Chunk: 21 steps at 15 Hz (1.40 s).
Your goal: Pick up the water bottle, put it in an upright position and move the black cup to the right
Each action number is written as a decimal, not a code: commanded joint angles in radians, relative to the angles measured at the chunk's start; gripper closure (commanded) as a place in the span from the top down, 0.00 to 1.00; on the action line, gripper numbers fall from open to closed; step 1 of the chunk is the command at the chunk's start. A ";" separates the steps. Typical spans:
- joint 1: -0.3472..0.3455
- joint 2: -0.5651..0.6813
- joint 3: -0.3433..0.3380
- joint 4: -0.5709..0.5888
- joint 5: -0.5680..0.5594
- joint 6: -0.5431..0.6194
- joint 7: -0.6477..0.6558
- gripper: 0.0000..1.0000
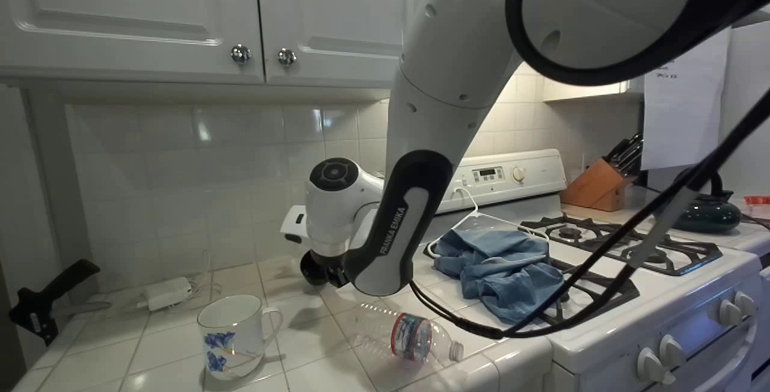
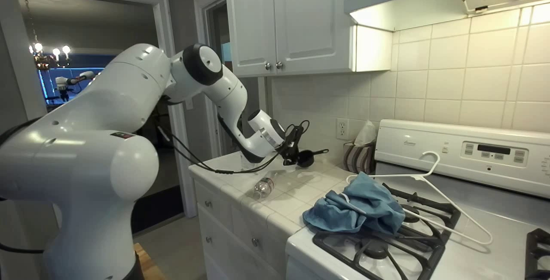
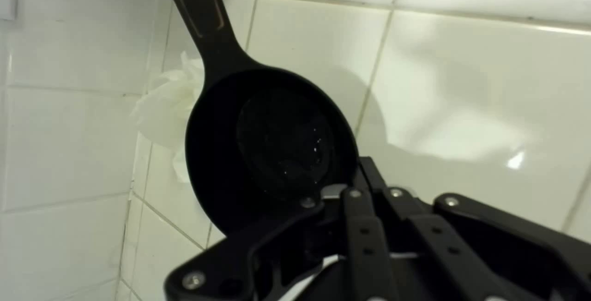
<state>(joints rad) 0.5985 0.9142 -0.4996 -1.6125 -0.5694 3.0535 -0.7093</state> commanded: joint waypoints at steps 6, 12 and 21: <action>0.452 -0.243 -0.423 -0.481 -0.261 0.041 0.347 0.01; 0.661 -0.341 -0.656 -0.757 -0.265 0.199 0.480 0.01; 0.645 -0.333 -0.777 -0.949 -0.007 0.478 0.324 0.02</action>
<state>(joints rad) 1.2552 0.6189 -1.3114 -2.5464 -0.6706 3.5510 -0.2811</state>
